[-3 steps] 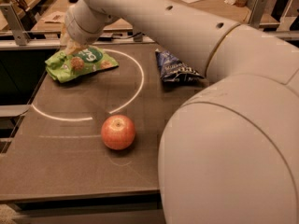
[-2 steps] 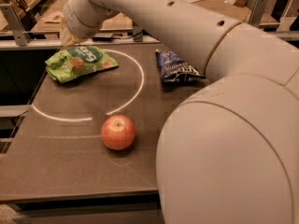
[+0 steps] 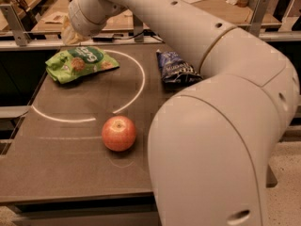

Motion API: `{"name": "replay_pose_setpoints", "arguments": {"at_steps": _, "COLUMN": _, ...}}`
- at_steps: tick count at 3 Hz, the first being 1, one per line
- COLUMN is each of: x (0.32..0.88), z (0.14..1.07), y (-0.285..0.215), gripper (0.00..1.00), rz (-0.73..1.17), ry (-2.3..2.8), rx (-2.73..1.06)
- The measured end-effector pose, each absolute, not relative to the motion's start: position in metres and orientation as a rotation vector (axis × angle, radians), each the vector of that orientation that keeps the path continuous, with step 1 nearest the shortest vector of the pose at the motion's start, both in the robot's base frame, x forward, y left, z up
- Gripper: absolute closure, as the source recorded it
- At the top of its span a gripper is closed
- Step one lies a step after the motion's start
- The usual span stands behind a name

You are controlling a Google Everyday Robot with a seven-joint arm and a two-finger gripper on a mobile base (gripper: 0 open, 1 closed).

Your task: Move green rice chip bag near blue chip bag

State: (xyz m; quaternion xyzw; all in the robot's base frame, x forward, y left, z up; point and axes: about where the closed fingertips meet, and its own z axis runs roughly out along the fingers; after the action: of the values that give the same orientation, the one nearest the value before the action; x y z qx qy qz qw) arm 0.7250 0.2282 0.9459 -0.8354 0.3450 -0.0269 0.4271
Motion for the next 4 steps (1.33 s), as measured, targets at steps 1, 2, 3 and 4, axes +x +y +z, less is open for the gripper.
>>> {"name": "replay_pose_setpoints", "arguments": {"at_steps": 1, "x": 0.731, "z": 0.927, "y": 0.221, "gripper": 0.59, "rz": 0.105, "ry": 0.875, "rx": -2.078}}
{"name": "replay_pose_setpoints", "arguments": {"at_steps": 2, "x": 0.736, "z": 0.914, "y": 0.211, "gripper": 0.36, "rz": 0.237, "ry": 0.905, "rx": -2.078}}
{"name": "replay_pose_setpoints", "arguments": {"at_steps": 3, "x": 0.730, "z": 0.920, "y": 0.202, "gripper": 0.11, "rz": 0.224, "ry": 0.895, "rx": -2.176}}
{"name": "replay_pose_setpoints", "arguments": {"at_steps": 4, "x": 0.716, "z": 0.939, "y": 0.205, "gripper": 0.00, "rz": 0.140, "ry": 0.778, "rx": -2.341}}
